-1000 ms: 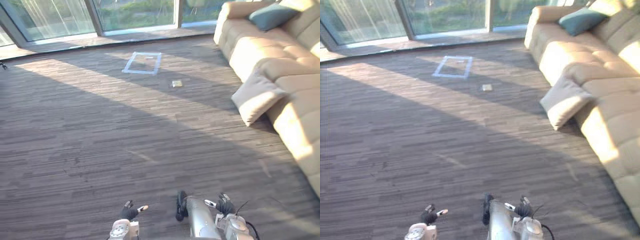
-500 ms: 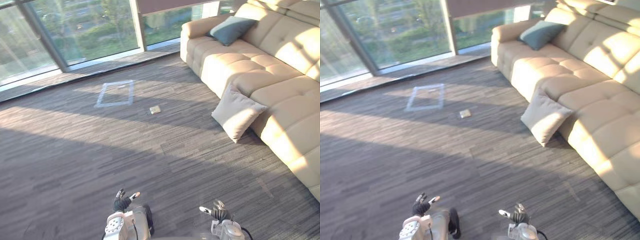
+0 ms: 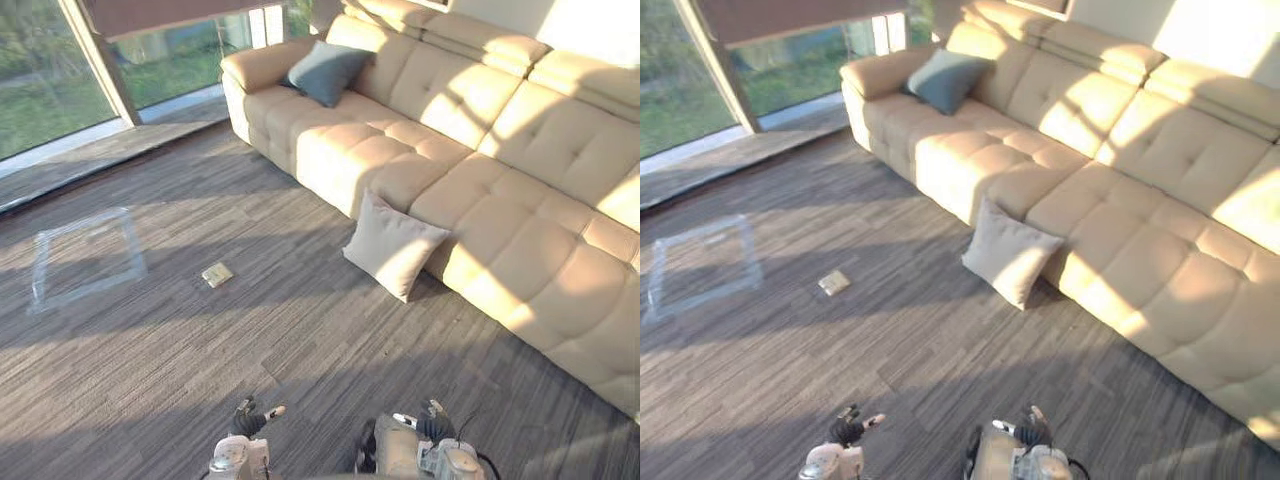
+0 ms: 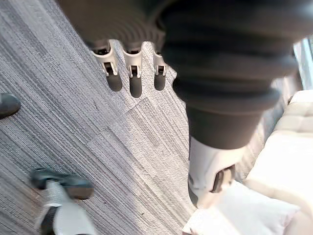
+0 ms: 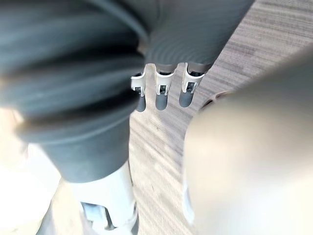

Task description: Pick up cushions and gather them together orderly.

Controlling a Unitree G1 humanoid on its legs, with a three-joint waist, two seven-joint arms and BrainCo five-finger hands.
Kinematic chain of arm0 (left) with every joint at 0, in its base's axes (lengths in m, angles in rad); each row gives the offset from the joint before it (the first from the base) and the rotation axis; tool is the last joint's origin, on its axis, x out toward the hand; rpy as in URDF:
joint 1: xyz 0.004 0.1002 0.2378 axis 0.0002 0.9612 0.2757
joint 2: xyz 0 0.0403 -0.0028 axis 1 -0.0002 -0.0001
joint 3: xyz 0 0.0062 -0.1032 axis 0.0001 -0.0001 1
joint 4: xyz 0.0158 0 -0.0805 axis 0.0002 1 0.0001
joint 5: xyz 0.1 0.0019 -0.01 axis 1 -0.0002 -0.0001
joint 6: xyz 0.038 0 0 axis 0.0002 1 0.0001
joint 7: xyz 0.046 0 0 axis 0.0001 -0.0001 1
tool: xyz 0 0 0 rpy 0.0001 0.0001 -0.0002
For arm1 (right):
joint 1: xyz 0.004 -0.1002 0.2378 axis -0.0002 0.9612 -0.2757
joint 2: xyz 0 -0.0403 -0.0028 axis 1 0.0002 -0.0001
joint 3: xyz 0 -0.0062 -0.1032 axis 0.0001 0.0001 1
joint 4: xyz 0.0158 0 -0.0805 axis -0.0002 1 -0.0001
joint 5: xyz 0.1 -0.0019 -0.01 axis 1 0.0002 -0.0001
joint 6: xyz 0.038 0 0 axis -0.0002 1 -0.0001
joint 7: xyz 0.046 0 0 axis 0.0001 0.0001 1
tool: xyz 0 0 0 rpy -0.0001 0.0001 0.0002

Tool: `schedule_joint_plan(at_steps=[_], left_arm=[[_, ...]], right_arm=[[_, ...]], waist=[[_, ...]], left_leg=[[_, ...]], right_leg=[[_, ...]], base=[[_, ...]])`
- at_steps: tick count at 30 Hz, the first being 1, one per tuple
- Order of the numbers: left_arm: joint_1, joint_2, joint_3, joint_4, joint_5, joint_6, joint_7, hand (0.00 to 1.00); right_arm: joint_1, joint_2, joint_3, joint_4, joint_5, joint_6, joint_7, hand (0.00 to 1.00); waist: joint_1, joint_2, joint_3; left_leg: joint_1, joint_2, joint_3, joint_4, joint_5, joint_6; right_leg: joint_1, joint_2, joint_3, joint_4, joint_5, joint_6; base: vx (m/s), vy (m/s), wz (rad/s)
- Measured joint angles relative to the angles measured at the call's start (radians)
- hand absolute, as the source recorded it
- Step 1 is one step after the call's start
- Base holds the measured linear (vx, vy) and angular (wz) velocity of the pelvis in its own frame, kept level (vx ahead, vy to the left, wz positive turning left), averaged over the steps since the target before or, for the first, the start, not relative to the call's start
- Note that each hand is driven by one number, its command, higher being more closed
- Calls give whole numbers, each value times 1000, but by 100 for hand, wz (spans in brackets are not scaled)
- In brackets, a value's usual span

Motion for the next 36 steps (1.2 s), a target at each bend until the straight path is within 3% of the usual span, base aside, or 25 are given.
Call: schedule_joint_plan(at_steps=[1,2,3,4,6,7,8,9,11,13,15,17,20,21,23,25,26,27,28,29,30,32,34,35,36], left_arm=[[-1,2,1,9,2,0,-1,0],[-12,-16,2,21,13,-3,-5,0],[-19,-28,3,21,22,-3,-7,0],[-20,-34,7,21,28,-3,-8,0],[-18,-49,54,3,40,-2,-14,0],[-17,-49,68,-7,40,-3,-16,0],[-8,-58,84,-37,40,-6,-18,0],[2,-58,82,-66,40,-9,-18,0],[6,-66,107,-99,39,-9,-20,0],[8,-83,141,-120,39,-11,-19,0],[8,-93,156,-130,37,-13,-17,0],[9,-95,159,-135,36,-27,-16,0],[13,-95,158,-127,35,-28,-16,0],[11,-84,160,-122,36,-26,-18,0],[12,-62,158,-112,37,-24,-17,0],[7,-53,155,-104,36,-24,-18,0],[7,-49,140,-96,35,-19,-18,0],[5,-43,120,-82,32,-15,-17,0],[5,-40,109,-76,29,-11,-17,0],[1,-33,80,-58,23,-6,-17,0],[2,-32,65,-50,17,-5,-18,0],[1,-28,30,-29,17,-5,-18,0],[-3,-19,1,-16,18,-6,-18,0],[-4,-9,-6,-11,18,-6,-20,0],[-14,-27,-2,3,20,-5,-21,0]], right_arm=[[-2,-5,-2,3,3,-3,3,0],[-32,-29,-5,13,-3,-7,0,0],[-34,-33,-16,10,0,-9,2,0],[-34,-32,-40,4,1,-9,3,0],[-28,-20,-37,-18,-2,3,2,0],[-23,-16,-30,-21,-2,5,1,0],[-15,-3,-18,-22,-2,6,1,0],[-13,5,-18,-24,-1,7,0,0],[-6,15,-21,-29,0,10,-1,0],[19,16,-23,-57,0,11,-3,0],[30,15,-24,-60,0,12,-5,0],[30,18,-18,-59,0,13,-9,0],[45,11,2,-57,0,13,-11,0],[49,22,8,-49,0,14,-11,0],[76,56,20,-51,0,13,-9,0],[83,66,20,-53,-2,13,-4,0],[77,56,19,-55,-3,12,-1,0],[73,51,17,-54,-3,11,-1,0],[71,48,17,-54,-3,11,-2,0],[68,38,19,-53,-3,10,-1,0],[68,31,18,-51,-3,9,-1,0],[45,22,18,-37,-2,6,-1,0],[21,14,18,-10,-2,3,-2,0],[26,15,15,8,5,1,0,0],[14,-3,-4,12,3,-3,-3,0]], waist=[[-9,-4,6],[-7,60,15],[-10,74,26],[-18,77,30],[-16,84,51],[-13,83,55],[-8,80,62],[-1,71,65],[13,63,66],[33,62,65],[45,62,65],[51,58,63],[58,64,42],[72,35,15],[76,-19,-20],[82,-37,-29],[82,-24,-20],[76,-21,-19],[73,-19,-18],[69,-14,-17],[62,-7,-17],[44,2,-18],[40,7,-16],[39,-12,-17],[35,31,-14]], left_leg=[[17,-7,-16,2,-4,-13],[33,23,-45,15,18,-48],[33,20,-65,52,51,-88],[24,23,-79,97,64,-105],[-96,112,-155,512,186,-145],[-131,141,-168,619,179,-148],[-210,193,-171,802,138,-132],[-262,209,-169,848,103,-110],[-350,206,-158,789,58,-68],[-431,172,-176,611,34,-35],[-452,139,-222,488,35,-36],[-487,79,-333,295,47,-46],[-480,70,-352,165,145,-31],[-472,58,-330,200,185,-4],[-452,41,-262,212,125,17],[-404,33,-211,210,76,35],[-356,29,-184,201,40,41],[-307,28,-164,194,15,46],[-284,28,-155,187,11,46],[-221,23,-149,147,7,47],[-178,25,-146,108,8,47],[-140,25,-150,67,8,47],[-113,15,-160,44,9,45],[-92,-22,-190,34,10,43],[-69,-4,-214,35,10,23]], right_leg=[[13,6,21,-3,55,-86],[22,31,16,40,5,-76],[14,16,24,96,-48,-67],[18,15,24,118,-74,-65],[120,48,62,101,-136,-61],[152,63,68,86,-142,-61],[226,100,101,53,-164,-75],[268,116,133,34,-190,-84],[320,135,206,0,-209,-60],[364,139,289,-17,-222,-29],[388,136,333,-22,-229,-18],[437,128,421,-40,-253,22],[465,133,506,-39,-299,94],[465,113,554,-13,-332,127],[450,70,569,12,-325,149],[420,44,563,108,-299,194],[335,31,535,300,-255,257],[263,11,487,457,-243,271],[240,0,457,502,-247,261],[184,-20,383,547,-276,212],[142,-23,321,519,-295,179],[79,-21,249,378,-293,152],[55,7,233,190,-214,122],[60,13,256,66,-39,56],[76,21,247,91,-50,57]], base=[[573,-31,-19],[540,-65,-32],[511,-86,-39],[490,-174,-24],[495,-154,-39],[419,-85,-67],[253,-50,-84],[349,-43,-114],[299,4,-108],[306,70,-108],[334,145,-94],[459,260,-110],[493,351,-102],[514,388,-104],[476,344,-90],[376,281,-76],[363,287,-73],[350,270,-60],[300,179,-35],[300,131,-18],[309,111,-12],[322,41,17],[340,-28,29],[378,-77,23],[377,-76,15]])
